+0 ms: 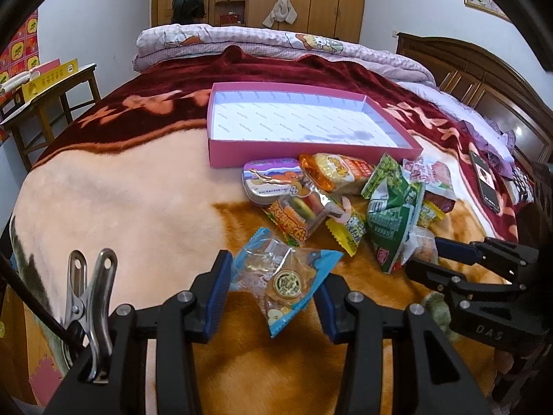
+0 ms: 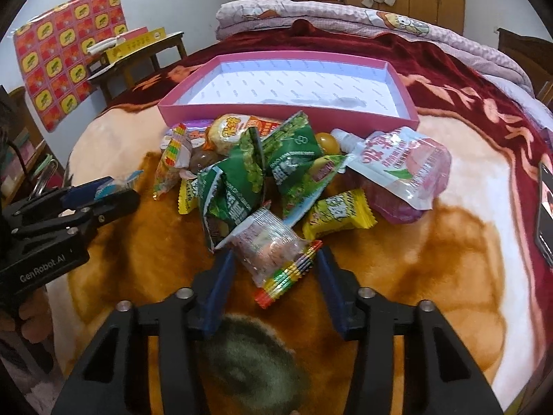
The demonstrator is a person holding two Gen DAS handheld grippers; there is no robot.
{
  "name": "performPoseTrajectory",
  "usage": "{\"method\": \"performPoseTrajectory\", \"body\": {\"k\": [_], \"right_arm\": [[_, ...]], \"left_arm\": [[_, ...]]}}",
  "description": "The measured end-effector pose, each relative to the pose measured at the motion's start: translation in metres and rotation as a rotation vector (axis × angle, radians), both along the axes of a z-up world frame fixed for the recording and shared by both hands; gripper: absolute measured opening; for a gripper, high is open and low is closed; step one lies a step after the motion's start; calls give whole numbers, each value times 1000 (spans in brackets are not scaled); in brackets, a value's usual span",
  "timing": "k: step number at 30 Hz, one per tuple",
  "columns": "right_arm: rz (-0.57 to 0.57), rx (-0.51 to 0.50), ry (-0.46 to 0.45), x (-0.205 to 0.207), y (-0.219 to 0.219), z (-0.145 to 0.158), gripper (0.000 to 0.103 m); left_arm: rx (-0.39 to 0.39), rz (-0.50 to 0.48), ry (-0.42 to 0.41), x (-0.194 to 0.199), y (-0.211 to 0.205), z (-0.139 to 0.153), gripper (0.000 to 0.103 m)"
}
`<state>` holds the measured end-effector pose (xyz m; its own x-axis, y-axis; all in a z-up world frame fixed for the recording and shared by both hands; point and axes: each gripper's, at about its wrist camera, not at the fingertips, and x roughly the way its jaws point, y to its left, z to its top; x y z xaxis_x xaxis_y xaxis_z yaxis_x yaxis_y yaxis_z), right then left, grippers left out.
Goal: Organize snacks
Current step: 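Lift the pastry packet with the left tool while the right tool carries the gummy packet over the box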
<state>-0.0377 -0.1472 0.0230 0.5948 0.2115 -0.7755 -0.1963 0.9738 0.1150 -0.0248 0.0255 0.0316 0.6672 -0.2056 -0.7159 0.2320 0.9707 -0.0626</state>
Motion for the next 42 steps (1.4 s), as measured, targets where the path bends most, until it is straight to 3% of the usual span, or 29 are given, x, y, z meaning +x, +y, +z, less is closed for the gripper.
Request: {"method": "performPoseTrajectory", "body": {"k": [7,25,42], "right_arm": [[28,42,-11,-12,-2,9,35],[48,74,-96,-24,-6,48,34],[60,84,-112,17,-12,65,34]], "left_arm": [[-7,-6,-10,-4,-1,6,47],[-1,-35,-57,-3,-10,32,47],[-5,-57,-59,43,-23,50,47]]}}
